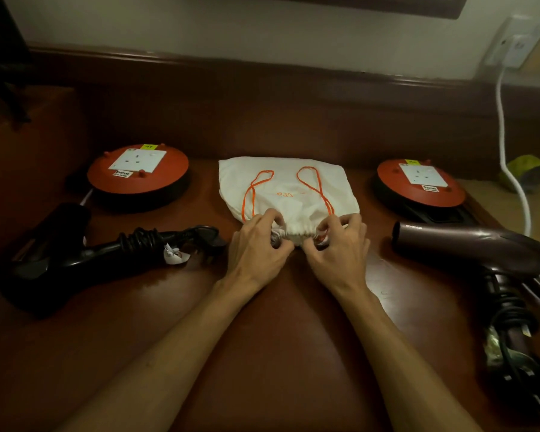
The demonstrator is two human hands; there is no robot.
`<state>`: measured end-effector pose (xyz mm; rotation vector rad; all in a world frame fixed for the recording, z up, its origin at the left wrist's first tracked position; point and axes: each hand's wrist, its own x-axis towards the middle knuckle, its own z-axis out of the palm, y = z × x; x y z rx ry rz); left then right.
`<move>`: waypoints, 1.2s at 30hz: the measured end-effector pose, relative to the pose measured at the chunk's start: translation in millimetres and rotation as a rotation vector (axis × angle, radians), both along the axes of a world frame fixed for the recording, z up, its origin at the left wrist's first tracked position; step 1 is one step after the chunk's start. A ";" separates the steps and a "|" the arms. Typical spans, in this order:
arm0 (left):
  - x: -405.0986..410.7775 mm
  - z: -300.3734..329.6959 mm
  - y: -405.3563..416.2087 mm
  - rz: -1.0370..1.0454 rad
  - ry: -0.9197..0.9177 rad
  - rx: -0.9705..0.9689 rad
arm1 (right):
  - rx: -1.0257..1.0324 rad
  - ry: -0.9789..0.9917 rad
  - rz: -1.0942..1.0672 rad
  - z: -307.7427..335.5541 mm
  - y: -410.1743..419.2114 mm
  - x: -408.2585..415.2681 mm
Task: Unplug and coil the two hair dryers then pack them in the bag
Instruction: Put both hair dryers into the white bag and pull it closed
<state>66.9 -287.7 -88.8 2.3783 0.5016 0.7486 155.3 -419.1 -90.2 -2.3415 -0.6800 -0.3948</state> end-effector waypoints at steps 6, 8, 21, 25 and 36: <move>0.3 0.4 -0.8 0.005 0.048 0.041 | -0.161 -0.064 0.008 -4.0 10.6 -12.2; 0.2 1.1 -1.2 0.013 0.043 0.021 | -0.119 -0.001 0.024 -4.7 10.7 -10.0; -4.5 8.6 14.9 0.114 -0.080 -0.066 | 0.026 0.085 0.013 9.5 -20.6 19.2; -9.4 10.6 16.4 0.121 -0.035 -0.071 | 0.036 0.174 0.115 11.7 -31.3 20.7; -14.1 24.7 21.9 0.163 -0.104 0.024 | -0.062 -0.100 -0.121 26.2 -29.9 12.2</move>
